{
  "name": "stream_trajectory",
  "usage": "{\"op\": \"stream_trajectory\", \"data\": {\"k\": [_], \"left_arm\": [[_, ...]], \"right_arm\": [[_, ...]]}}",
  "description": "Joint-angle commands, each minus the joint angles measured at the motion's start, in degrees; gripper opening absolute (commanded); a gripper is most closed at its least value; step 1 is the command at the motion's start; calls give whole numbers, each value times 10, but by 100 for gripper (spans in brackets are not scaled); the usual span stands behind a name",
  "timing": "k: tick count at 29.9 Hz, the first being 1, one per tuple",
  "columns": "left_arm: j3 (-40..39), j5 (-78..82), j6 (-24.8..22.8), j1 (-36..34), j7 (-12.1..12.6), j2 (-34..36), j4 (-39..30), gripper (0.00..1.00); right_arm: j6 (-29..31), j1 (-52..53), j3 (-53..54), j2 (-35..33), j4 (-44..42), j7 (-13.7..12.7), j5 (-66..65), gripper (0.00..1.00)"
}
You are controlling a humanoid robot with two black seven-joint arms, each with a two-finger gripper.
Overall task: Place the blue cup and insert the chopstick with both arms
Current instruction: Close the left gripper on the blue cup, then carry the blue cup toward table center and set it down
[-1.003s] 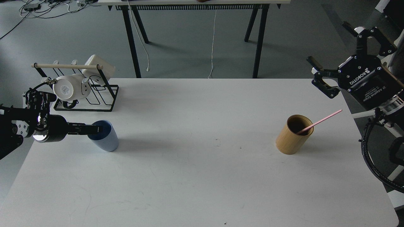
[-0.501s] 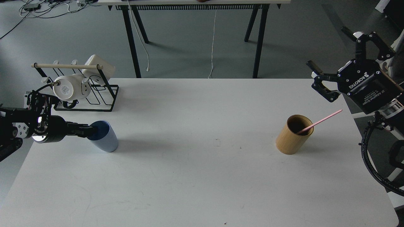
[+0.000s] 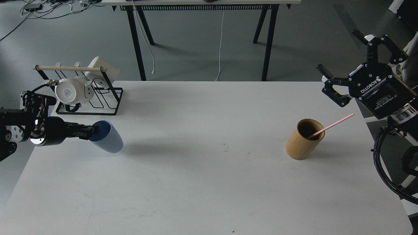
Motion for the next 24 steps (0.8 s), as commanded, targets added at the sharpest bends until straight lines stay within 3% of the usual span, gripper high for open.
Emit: {"op": "stream_trajectory", "data": {"k": [1,5,7,14,24], "left_arm": [[-3,-4,-5,-27,0,31,-91,2],[-1,-11,-12,-75,0,10,-118,2],[5,-17,-22,-98,0,-39,-107,3],[99,10,-36,-170,0,-294,116,3],[172,11,-33,-198,0,-448,197,3]], "right_arm": [[0,0,1,0,-1,0,0,99],[0,0,17,-1,-12,0,8,99],[0,0,39,0,-26,0,32,99],[0,-1,81,0,-77,0,71,99],[0,-15,79,1,-86,0,83,99]]}}
